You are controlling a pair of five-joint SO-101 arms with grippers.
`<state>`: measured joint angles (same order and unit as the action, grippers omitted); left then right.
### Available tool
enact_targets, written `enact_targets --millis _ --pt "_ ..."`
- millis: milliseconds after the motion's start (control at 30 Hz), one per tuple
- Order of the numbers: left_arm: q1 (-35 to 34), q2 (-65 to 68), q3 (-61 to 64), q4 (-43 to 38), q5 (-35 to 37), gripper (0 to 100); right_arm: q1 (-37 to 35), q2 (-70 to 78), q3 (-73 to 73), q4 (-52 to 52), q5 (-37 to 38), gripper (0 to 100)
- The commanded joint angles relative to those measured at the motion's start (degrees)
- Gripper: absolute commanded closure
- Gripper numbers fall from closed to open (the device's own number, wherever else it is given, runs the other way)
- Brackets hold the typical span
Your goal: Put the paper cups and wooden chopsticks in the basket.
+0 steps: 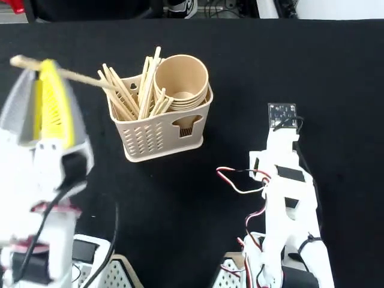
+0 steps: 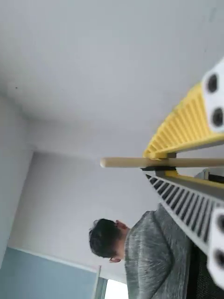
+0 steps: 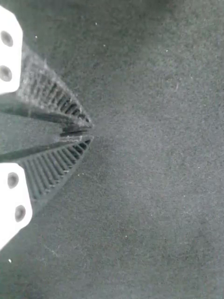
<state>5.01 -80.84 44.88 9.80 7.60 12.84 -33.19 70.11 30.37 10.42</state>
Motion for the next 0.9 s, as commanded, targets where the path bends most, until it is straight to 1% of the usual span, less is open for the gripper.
enact_targets --millis 0,167,400,467,533,600,700,867 --pt "1.8 7.3 1.98 -1.14 0.09 97 -0.35 -0.13 -0.22 -0.97 0.44 97.7" --pt "1.8 15.03 1.71 -0.79 0.09 97 -0.35 -0.13 -0.22 -0.97 0.44 97.7" --pt "1.89 18.99 3.47 -0.7 0.09 97 -0.35 -0.13 -0.22 -0.97 0.44 97.7" --pt "1.89 19.78 4.88 -0.35 0.09 95 -0.35 -0.13 -0.22 -0.97 0.44 97.7" --pt "1.98 19.78 5.49 2.81 0.62 88 -0.35 -0.13 -0.22 -0.97 0.44 97.7" --pt "1.71 19.52 5.05 7.21 3.69 84 -0.35 -0.13 -0.22 -0.97 0.44 97.7" --pt "1.63 19.52 2.24 12.92 4.4 83 -0.35 -0.13 -0.22 -0.97 0.44 97.7" --pt "1.36 19.43 -2.59 21.71 2.37 83 -0.35 -0.13 -0.22 -0.97 0.44 97.7"
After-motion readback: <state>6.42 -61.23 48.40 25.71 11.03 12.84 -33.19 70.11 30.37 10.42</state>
